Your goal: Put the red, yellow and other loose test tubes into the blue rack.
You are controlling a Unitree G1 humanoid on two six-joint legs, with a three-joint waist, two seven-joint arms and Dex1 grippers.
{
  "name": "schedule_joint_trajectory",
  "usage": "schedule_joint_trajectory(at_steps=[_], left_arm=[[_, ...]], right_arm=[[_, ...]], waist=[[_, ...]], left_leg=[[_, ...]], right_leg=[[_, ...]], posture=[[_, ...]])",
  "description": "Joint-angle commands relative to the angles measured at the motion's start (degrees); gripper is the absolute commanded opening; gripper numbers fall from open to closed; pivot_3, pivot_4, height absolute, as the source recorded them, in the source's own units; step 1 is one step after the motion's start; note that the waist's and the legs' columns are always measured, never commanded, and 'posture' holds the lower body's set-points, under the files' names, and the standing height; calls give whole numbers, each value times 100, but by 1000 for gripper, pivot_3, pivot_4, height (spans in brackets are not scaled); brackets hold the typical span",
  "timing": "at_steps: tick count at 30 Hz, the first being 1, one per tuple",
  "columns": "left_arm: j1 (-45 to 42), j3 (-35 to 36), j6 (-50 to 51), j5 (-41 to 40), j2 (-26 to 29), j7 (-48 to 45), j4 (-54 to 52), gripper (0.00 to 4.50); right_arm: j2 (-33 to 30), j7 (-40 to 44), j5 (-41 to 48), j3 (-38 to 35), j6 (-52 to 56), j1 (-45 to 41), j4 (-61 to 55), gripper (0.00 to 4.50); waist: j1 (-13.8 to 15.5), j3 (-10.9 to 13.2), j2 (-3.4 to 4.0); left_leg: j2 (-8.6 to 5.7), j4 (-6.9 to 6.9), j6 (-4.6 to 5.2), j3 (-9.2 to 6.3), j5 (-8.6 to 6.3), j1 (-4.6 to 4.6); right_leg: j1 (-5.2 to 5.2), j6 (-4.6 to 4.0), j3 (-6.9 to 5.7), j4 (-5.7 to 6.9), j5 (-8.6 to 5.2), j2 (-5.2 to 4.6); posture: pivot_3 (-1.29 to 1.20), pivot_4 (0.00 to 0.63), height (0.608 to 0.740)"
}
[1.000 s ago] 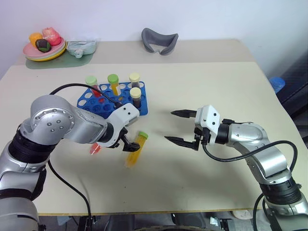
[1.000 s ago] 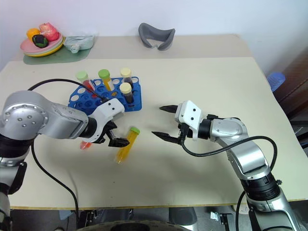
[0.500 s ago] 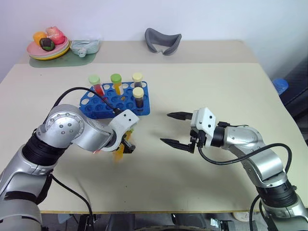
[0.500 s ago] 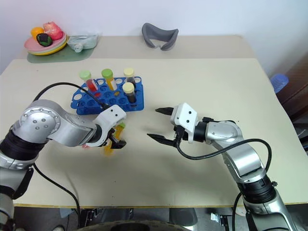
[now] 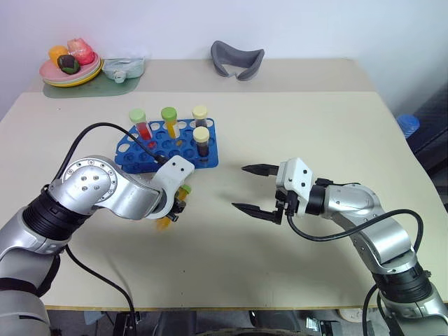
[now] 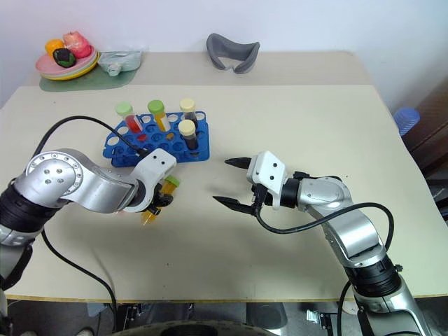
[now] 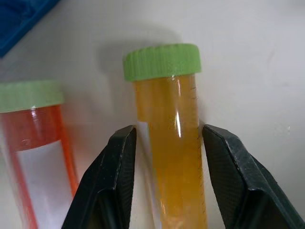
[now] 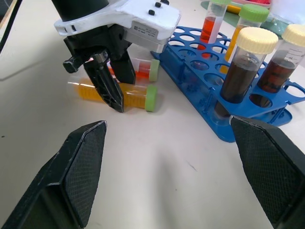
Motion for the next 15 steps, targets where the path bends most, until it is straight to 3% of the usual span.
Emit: schedule_joint_trajectory(at_steps=[1, 15], left_arm=[[-161, -83, -149, -131, 140, 148, 4, 2201], [-112, -236, -516, -394, 94, 261, 424, 2201]], right_arm=[[24, 26, 71, -33, -40, -86, -156, 4253], [28, 47, 57, -29, -57, -112, -124, 4253]], waist=[[-3, 0, 0], [1, 0, 0]], left_leg=[[0, 0, 0, 0, 0, 0], [0, 0, -1, 1, 0, 0]], right_leg=[[0, 0, 0, 0, 0, 0], [1, 0, 0, 0, 0, 0]], posture=[[0, 150, 740], [0, 150, 740]])
